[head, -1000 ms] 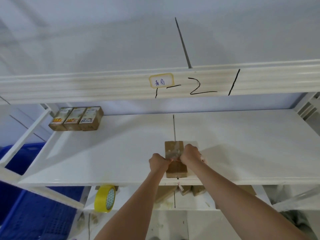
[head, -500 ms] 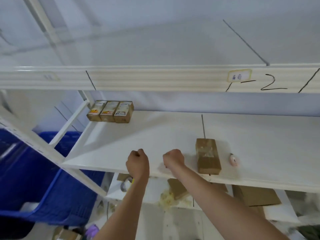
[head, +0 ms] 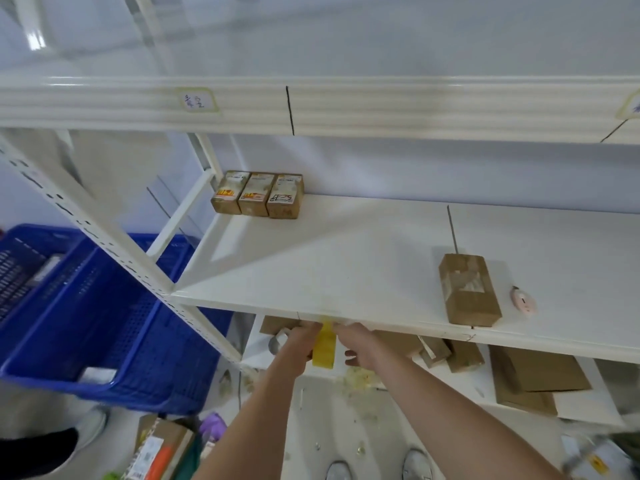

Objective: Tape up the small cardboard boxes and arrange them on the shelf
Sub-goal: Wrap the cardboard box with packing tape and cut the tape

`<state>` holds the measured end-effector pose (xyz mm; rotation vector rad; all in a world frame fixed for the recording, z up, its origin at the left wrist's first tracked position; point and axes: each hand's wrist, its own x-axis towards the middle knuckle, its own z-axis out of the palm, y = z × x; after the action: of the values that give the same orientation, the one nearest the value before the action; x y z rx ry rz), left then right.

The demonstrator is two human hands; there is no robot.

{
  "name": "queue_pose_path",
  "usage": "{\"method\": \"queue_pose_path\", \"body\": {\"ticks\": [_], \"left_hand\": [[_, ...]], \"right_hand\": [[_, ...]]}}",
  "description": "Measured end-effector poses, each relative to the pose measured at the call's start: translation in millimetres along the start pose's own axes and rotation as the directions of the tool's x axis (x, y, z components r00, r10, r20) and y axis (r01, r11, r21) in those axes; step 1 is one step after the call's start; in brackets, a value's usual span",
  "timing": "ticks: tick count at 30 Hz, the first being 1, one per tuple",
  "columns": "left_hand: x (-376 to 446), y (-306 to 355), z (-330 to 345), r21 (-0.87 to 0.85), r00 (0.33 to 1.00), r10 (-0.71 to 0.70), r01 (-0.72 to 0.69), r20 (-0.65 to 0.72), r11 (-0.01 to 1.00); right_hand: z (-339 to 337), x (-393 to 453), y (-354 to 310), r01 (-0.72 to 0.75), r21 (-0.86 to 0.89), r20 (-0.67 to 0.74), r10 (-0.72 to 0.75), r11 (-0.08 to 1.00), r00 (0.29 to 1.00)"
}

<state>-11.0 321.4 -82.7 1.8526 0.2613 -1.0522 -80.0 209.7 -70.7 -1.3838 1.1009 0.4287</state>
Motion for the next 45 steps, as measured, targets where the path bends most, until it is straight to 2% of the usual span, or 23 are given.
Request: {"method": "queue_pose_path", "body": {"ticks": [3, 7, 11, 15, 19, 23, 26, 28, 31, 33, 35, 38, 41, 45], "left_hand": [[-1.0, -2.7, -3.5, 0.025, 0.998, 0.049, -0.049, 0.027, 0.998], [-2.3, -6.7, -1.9, 0.117, 0.998, 0.03, -0.023, -0.063, 0.993], [-1.4, -1.6, -1.7, 0.042, 0.995, -0.018, 0.022, -0.094, 0.999], [-3.3, 2.9, -4.8, -0.015, 0.997, -0.033, 0.032, -0.073, 0.999], [-5.0, 14.0, -8.0, -0.034, 0.999, -0.035, 0.034, -0.037, 0.999], [-17.0, -8.8, -14.5, 0.299, 0.998, -0.007, 0.025, -0.062, 0.954], [-25.6, -35.3, -25.9, 0.219, 0.995, -0.06, 0.075, -0.075, 0.973], [-22.0, -31.3, -36.5, 0.259, 0.998, -0.027, 0.041, -0.057, 0.965], [-20.6, -10.2, -52.1, 0.302, 0.989, 0.142, -0.121, -0.047, 0.945], [-21.5, 4.7, -58.2, 0.285, 0.972, 0.236, -0.226, 0.0, 0.931], [-22.9, 19.0, -61.0, 0.307, 0.964, 0.265, -0.254, 0.005, 0.917], [-23.0, 35.3, -57.7, 0.39, 0.966, 0.26, -0.238, -0.004, 0.889], [-25.2, 42.1, -49.1, 0.407, 0.957, 0.288, -0.277, 0.036, 0.87], [-26.1, 49.0, -39.6, 0.377, 0.944, 0.318, -0.327, 0.089, 0.866]], "right_hand": [[7.9, 5.8, -0.8, -0.009, 0.054, -0.016, 0.01, 0.998, 1.0], [12.4, 16.6, -4.0, 0.013, 0.16, -0.124, 0.007, 0.987, 0.992], [11.2, 21.1, -8.1, 0.02, 0.18, -0.221, 0.021, 0.984, 0.975], [13.2, 22.0, -7.9, 0.005, 0.289, -0.22, 0.062, 0.957, 0.973], [13.3, 14.9, -16.5, 0.024, 0.341, -0.19, 0.044, 0.94, 0.981], [17.6, 1.1, -35.8, 0.016, 0.337, -0.064, 0.006, 0.941, 0.998], [25.0, -6.2, -56.4, 0.038, 0.197, -0.044, -0.03, 0.98, 0.999], [24.5, -7.9, -66.2, 0.107, 0.076, -0.075, -0.102, 0.991, 0.992], [15.2, -7.1, -61.0, 0.162, -0.141, -0.003, -0.164, 0.977, 0.987], [5.3, -4.6, -47.7, 0.142, -0.203, 0.075, -0.129, 0.969, 0.989], [-3.7, -2.5, -33.8, 0.081, -0.126, 0.198, -0.055, 0.989, 0.979], [-11.0, -2.0, -22.5, -0.022, 0.122, 0.353, -0.023, 0.992, 0.935], [-16.5, -2.8, -22.3, 0.031, 0.217, 0.286, -0.094, 0.976, 0.954], [-35.2, -6.9, -18.6, 0.126, 0.168, 0.139, -0.15, 0.978, 0.979]]}}
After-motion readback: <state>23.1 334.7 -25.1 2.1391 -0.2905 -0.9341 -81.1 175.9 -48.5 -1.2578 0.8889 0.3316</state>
